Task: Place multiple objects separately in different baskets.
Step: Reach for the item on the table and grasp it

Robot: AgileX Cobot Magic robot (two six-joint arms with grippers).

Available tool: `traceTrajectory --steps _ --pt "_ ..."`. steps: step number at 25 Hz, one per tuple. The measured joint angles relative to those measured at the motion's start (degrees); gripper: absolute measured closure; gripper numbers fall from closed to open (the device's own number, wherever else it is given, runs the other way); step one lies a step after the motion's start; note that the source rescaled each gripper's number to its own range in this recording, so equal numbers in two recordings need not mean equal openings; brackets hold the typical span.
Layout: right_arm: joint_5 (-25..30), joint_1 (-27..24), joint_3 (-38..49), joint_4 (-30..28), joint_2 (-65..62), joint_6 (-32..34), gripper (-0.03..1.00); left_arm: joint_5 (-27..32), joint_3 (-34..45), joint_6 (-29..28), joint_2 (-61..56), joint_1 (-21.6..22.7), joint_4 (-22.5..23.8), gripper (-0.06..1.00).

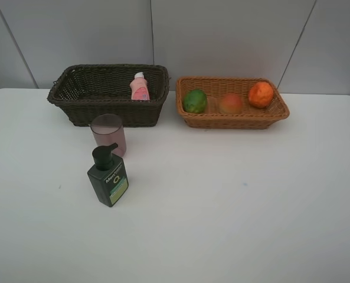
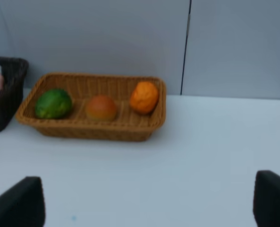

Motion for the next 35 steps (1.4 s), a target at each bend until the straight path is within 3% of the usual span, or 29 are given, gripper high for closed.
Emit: traceTrajectory --steps 7,35 --pt "2.0 0.0 5.7 2.7 0.0 0.1 0.03 0.0 0.0 0.0 0.0 0.0 0.0 -0.06" --pt "1.9 0.0 5.7 1.1 0.0 0.2 0.03 0.0 0.0 0.0 0.0 0.0 0.0 -0.06"
